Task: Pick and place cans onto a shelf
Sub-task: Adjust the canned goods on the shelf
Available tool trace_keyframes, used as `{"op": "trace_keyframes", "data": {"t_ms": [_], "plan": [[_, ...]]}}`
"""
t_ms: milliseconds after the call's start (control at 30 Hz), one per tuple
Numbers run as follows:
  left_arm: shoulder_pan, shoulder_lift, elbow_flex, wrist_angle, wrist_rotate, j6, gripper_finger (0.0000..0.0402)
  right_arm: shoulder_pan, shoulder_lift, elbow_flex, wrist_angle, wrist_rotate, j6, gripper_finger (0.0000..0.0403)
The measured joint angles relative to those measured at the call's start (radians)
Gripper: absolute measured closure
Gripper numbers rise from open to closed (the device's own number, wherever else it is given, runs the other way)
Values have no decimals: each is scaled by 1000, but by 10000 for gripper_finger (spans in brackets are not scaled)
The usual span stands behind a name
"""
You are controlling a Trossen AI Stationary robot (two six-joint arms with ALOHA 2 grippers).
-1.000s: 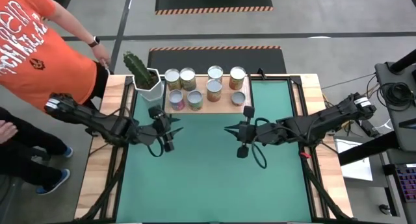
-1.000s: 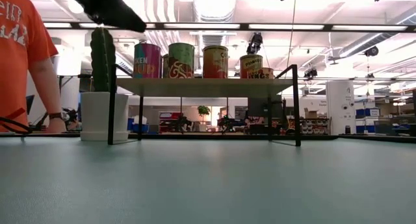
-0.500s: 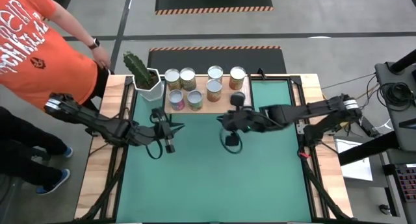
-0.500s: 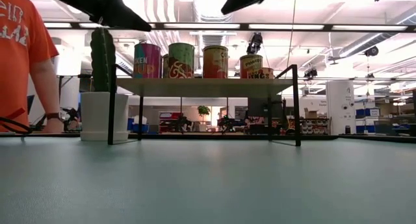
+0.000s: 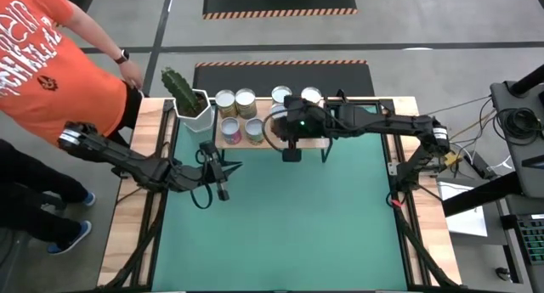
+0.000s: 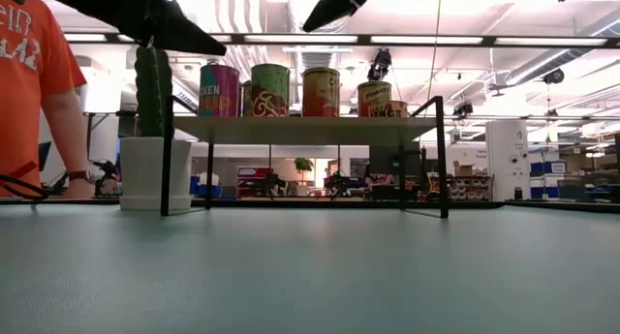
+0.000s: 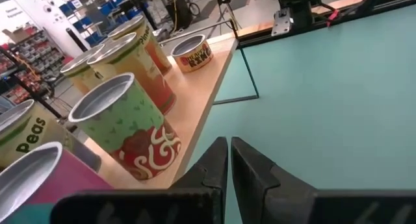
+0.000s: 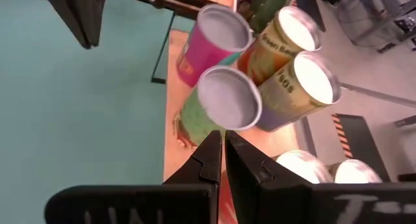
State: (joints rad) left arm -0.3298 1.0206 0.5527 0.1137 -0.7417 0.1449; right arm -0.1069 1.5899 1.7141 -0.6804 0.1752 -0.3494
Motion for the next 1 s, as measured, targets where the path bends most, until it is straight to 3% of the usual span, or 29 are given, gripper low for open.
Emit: {"op": "trace_keyframes", "data": {"t_ms": [433,700,1000], "plan": [[-48,-144,8,-160,-14,-27,400,-3,4,68,-9,0,25,394],[-48,-221,8,-271,-124,-53,400,-3,5,63,13,0,35,394],[-48,-242,8,-274,-224,-14,400,-3,16,63,29,0,-2,394]]}}
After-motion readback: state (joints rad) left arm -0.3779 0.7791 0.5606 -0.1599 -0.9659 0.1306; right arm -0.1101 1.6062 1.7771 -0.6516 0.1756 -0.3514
